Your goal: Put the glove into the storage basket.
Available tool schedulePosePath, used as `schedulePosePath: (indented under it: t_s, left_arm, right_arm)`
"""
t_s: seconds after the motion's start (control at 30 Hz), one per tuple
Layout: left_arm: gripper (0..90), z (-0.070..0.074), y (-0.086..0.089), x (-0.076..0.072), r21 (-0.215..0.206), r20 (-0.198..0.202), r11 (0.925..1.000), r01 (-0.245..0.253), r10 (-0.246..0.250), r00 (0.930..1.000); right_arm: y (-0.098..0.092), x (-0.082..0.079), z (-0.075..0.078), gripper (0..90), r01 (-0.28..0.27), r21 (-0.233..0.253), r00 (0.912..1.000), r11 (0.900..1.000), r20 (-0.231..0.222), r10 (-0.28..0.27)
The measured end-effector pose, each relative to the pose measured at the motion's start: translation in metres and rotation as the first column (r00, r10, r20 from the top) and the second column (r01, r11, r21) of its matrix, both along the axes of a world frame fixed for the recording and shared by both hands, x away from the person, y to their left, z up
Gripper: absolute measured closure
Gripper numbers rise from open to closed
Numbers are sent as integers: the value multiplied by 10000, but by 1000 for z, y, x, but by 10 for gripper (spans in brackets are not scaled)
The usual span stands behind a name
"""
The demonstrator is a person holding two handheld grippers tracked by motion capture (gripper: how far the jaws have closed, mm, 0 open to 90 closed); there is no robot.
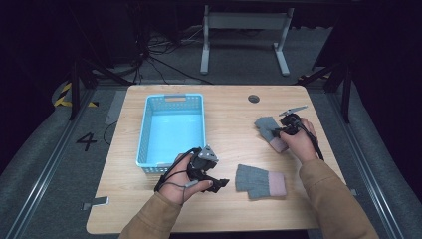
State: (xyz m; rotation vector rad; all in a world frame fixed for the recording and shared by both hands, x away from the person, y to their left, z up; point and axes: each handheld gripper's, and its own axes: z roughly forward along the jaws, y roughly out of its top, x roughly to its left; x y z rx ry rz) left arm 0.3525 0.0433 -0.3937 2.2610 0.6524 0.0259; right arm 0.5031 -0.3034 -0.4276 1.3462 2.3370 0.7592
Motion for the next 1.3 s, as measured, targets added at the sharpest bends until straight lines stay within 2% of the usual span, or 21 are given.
schedulePosePath:
  t_s: [0.2,0.4,0.7,0.77,0.87,1.3]
  left_arm:
    - [278,1,-1,-1,-10,-11,10000,16,-16,10000]
    - [278,1,-2,-2,-9,21,10000,36,-36,10000]
    - [278,2,-2,-3,-11,19,10000,55,-55,10000]
    - [278,2,-2,-3,-15,15,10000,52,-52,10000]
    - [278,2,-2,-3,-17,26,10000,43,-43,10000]
    - [278,3,-2,-4,4,71,10000,85,-85,9999]
  right_arm:
    - [-2,-10,18,808,-268,135,9991,9995,318,264]
    - [-9,-21,34,807,-657,365,9971,9972,413,642]
    - [-15,-43,55,805,-1393,379,9881,9895,705,1364]
    - [-15,-49,59,805,-1736,608,9829,9829,725,1691]
    - [-14,-58,65,804,-2185,692,9739,9734,784,2131]
    - [-5,-92,80,801,-3535,489,9316,9341,1085,3469]
